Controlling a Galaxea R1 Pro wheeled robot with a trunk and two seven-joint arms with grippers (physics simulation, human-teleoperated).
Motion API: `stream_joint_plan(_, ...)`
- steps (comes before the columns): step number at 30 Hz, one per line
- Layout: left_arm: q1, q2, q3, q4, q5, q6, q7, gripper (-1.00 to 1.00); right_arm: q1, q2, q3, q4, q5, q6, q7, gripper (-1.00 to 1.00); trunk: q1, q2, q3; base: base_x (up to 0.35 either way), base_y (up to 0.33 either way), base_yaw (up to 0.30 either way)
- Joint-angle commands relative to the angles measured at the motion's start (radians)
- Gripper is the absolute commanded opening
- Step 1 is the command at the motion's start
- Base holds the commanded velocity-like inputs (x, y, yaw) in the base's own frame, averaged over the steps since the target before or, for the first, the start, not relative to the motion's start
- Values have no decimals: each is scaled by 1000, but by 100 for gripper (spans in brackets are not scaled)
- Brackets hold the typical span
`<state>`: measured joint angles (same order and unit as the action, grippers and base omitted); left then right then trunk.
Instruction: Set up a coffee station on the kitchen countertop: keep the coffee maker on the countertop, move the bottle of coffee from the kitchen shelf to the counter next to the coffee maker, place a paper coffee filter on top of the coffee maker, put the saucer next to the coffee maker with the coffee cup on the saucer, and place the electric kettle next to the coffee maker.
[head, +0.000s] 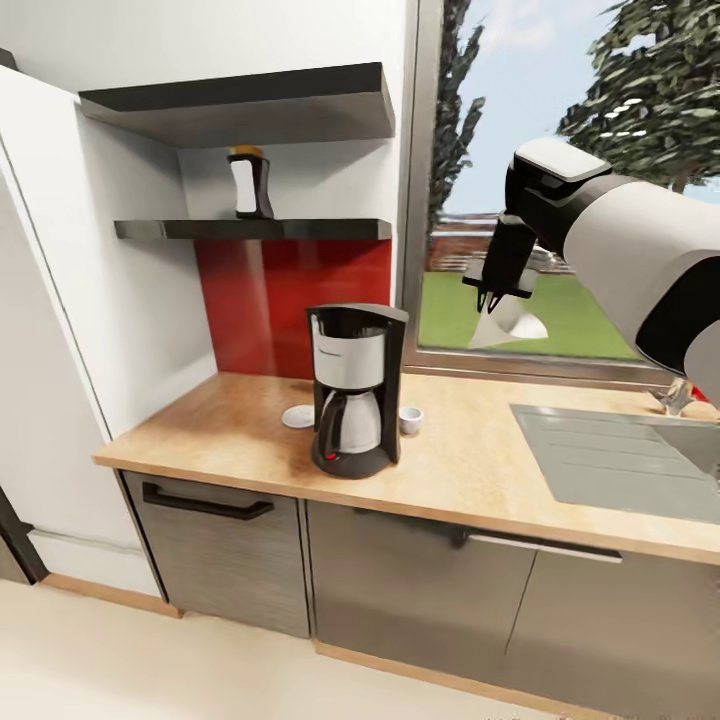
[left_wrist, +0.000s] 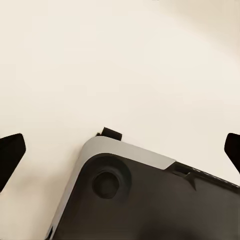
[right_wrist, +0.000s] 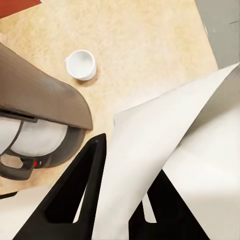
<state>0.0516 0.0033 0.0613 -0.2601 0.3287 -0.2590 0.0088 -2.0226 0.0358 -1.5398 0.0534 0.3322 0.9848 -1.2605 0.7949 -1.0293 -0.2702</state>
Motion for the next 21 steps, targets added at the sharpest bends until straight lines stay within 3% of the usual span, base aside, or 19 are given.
stream_joint_plan(1, 1, 0, 2, -2, 1, 0, 1, 100, -1, 1, -8, 0, 5, 3, -6, -100, 0, -1, -1, 0, 120, -203)
stream_joint_plan(8, 1, 0, 2, -2, 1, 0, 2, 100, -1, 2, -8, 1, 5, 3, -5, -100, 0, -1, -1, 0, 58, -220)
stream_joint_plan(21, 1, 0, 2, -2, 1, 0, 2, 100, -1, 1, -8, 1, 5, 3, -5, -100, 0, -1, -1, 0, 215, -96)
